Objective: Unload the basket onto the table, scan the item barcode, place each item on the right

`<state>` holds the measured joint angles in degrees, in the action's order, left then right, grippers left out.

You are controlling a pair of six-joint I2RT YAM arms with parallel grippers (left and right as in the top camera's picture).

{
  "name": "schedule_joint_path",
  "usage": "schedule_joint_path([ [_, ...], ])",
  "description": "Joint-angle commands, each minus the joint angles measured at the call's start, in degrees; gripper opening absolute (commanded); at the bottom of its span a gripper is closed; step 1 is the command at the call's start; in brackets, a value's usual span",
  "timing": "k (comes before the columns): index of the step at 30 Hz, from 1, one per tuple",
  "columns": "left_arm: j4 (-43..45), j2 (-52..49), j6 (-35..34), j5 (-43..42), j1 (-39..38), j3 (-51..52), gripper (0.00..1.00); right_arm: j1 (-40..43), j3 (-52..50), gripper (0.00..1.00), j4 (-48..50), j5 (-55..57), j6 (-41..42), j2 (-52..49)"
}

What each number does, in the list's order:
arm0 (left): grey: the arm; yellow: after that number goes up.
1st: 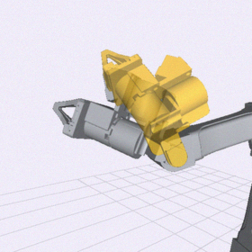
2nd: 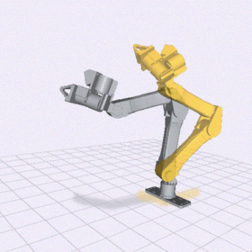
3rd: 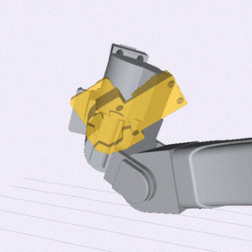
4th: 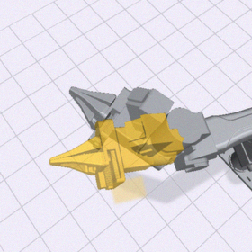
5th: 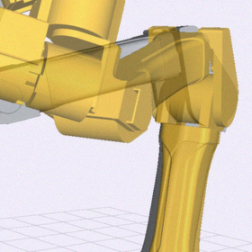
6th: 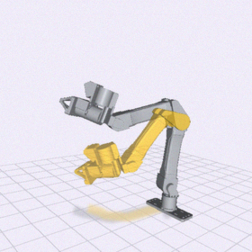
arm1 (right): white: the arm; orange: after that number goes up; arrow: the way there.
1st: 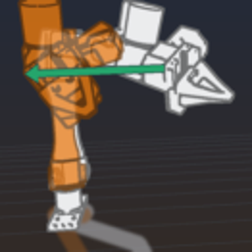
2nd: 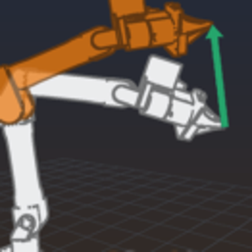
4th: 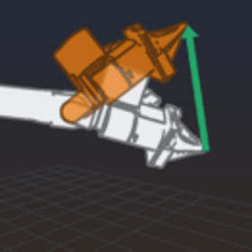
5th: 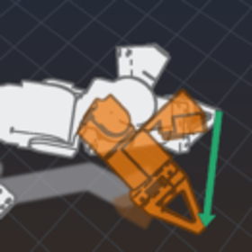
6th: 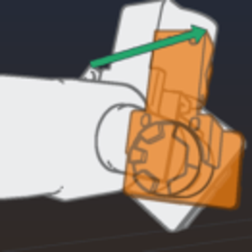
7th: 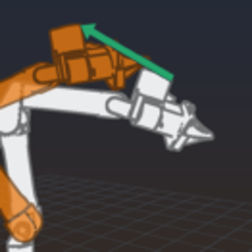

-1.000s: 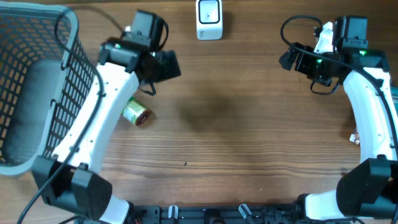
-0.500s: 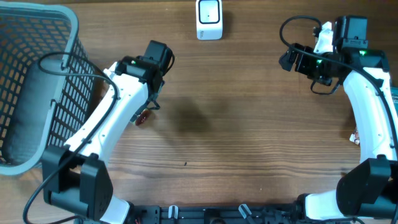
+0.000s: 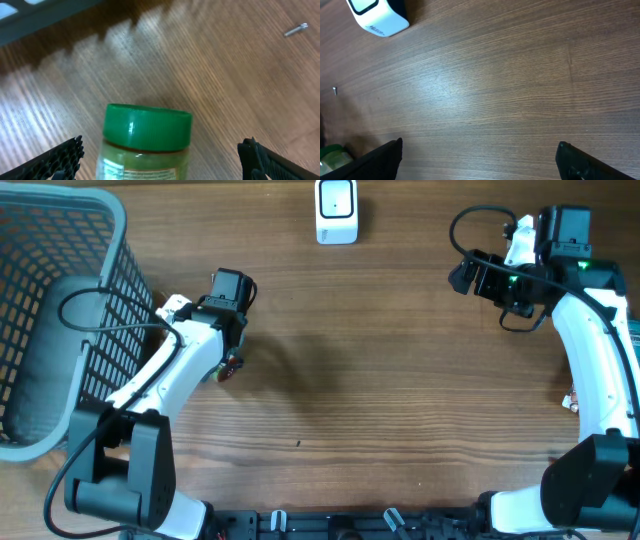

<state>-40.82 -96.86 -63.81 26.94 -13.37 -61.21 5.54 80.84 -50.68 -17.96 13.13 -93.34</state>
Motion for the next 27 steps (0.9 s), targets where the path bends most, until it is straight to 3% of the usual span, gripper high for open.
schedule_joint_path([
  [1, 1.6, -0.96, 2.16, -2.84, 0.33, 0.7, 1.0, -0.13, 0.2, 1.0, -0.04, 0.55, -1.14, -0.31],
  [9, 2.45, -7.78, 2.12, -6.6, 0.33, 0.7, 0.99, -0.13, 0.2, 1.0, -0.04, 0.55, -1.16, -0.31],
  [10, 2.38, -7.89, 2.12, -6.64, 0.31, 0.7, 0.95, -0.13, 0.2, 1.0, -0.02, 0.55, -1.16, -0.31],
  [12, 2.29, -7.89, 2.14, -7.02, 0.31, 0.7, 0.77, -0.13, 0.2, 1.0, -0.02, 0.55, -1.14, -0.31],
  [14, 2.19, -7.89, 2.14, -7.02, 0.31, 0.7, 0.71, -0.13, 0.2, 1.0, -0.02, 0.57, -1.14, -0.31],
  [16, 1.38, -7.87, 2.14, -7.06, 0.31, 0.68, 0.57, -0.13, 0.2, 1.0, 0.0, 0.59, -1.16, -0.31],
  [23, 0.37, -6.38, 3.21, -15.15, -1.46, 0.59, 0.56, -0.13, 0.2, 1.0, 0.07, 0.61, -1.16, -0.31],
  [27, 1.68, -5.33, 3.65, -18.84, -7.15, 0.39, 0.59, -0.13, 0.2, 1.0, 0.07, 0.61, -1.18, -0.31],
])
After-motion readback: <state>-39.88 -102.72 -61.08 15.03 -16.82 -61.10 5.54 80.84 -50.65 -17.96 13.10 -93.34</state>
